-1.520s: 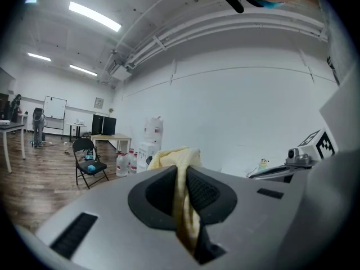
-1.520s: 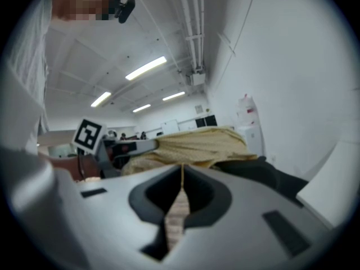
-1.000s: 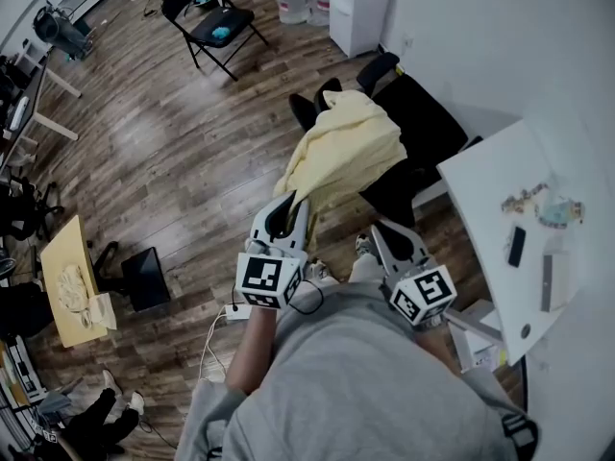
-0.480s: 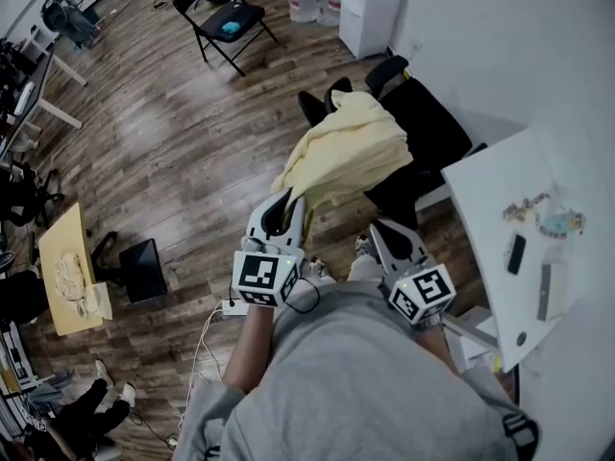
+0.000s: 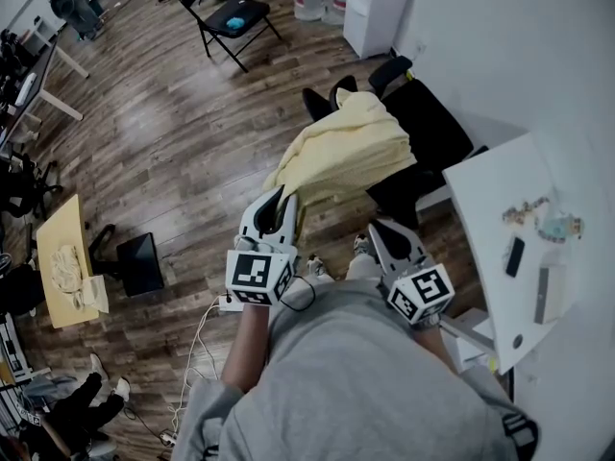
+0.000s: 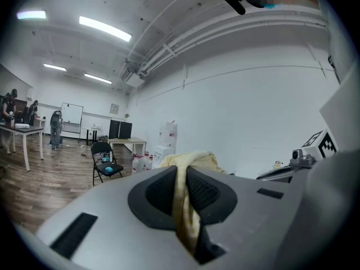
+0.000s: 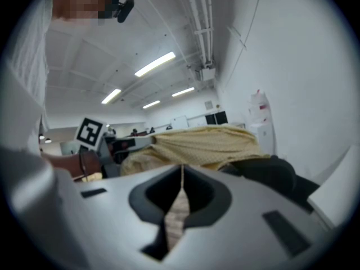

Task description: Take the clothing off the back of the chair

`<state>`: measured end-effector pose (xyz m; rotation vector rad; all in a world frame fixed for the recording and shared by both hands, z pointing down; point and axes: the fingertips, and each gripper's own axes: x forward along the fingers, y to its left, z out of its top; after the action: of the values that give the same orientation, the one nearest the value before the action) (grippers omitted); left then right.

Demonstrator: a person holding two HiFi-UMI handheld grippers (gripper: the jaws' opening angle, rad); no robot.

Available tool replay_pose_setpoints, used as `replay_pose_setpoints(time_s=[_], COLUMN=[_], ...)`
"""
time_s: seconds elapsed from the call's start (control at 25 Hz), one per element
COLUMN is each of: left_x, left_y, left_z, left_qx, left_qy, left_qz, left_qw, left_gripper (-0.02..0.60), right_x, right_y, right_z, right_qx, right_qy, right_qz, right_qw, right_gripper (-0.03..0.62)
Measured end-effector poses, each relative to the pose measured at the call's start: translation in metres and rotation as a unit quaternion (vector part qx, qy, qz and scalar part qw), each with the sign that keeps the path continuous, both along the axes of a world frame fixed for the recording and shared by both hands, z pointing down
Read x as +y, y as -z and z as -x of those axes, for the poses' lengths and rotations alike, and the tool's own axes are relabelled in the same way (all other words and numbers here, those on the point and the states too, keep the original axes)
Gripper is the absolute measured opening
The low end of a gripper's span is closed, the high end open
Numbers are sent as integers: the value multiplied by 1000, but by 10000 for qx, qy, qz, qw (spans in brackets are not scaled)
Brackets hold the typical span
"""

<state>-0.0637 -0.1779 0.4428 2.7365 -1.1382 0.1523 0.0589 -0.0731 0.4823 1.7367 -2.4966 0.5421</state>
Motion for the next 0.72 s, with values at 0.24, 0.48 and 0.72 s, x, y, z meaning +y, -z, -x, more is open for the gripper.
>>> replay_pose_setpoints(time_s=[0.24,0.48,0.72], left_x=[-1,1,1], left_y=[1,-1,2], left_z=[8,21,33], left_qx=[19,9,20], left_qy=[115,231,385], left_qz=[0,10,-24], left_qw=[9999,9997,9993], left_gripper=[64,63,64], right_x=[-4,-9,-12], right_y=[1,2,3], right_z=[5,17,25], right_qx=[3,-24,-27], right_qy=[99,245,383], right_qz=[-1,-13,-39], right_qw=[10000,9997,9993], right_gripper=[35,35,35])
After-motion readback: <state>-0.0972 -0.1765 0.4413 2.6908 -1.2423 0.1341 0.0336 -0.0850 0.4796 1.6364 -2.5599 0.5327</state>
